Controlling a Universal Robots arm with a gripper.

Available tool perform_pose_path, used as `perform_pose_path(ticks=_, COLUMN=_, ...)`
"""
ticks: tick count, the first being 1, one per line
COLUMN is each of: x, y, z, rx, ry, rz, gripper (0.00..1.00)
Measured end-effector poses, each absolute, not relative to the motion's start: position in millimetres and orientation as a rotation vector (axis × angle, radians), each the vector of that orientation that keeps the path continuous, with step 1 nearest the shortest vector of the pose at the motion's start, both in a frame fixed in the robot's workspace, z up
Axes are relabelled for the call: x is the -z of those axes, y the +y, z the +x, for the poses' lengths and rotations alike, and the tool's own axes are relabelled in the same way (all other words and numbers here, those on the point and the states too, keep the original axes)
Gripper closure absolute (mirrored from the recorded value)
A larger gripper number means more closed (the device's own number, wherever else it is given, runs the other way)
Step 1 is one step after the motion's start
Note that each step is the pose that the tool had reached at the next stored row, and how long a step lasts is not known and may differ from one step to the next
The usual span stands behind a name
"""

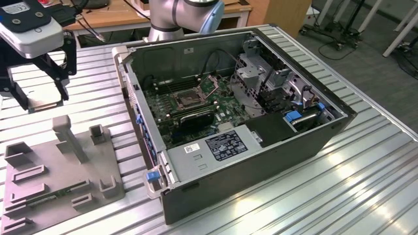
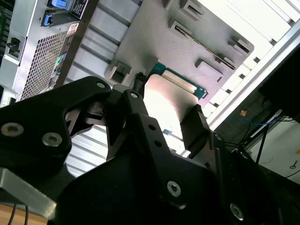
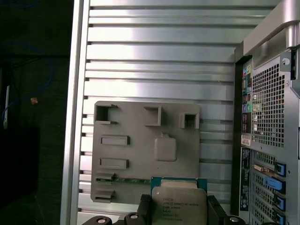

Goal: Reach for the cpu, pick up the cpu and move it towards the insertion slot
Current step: 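Pick up the cpu and move it towards the insertion slot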

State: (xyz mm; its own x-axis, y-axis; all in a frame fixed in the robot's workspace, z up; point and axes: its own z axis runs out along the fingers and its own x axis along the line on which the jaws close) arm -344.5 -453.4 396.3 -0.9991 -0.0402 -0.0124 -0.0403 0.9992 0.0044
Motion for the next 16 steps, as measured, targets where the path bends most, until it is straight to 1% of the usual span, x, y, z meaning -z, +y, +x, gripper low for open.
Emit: perform_pose_path(ticks=16, x=-396, y=-453, z=-326, rx=-0.007, ry=3.129, rz=-0.063, gripper=0.45)
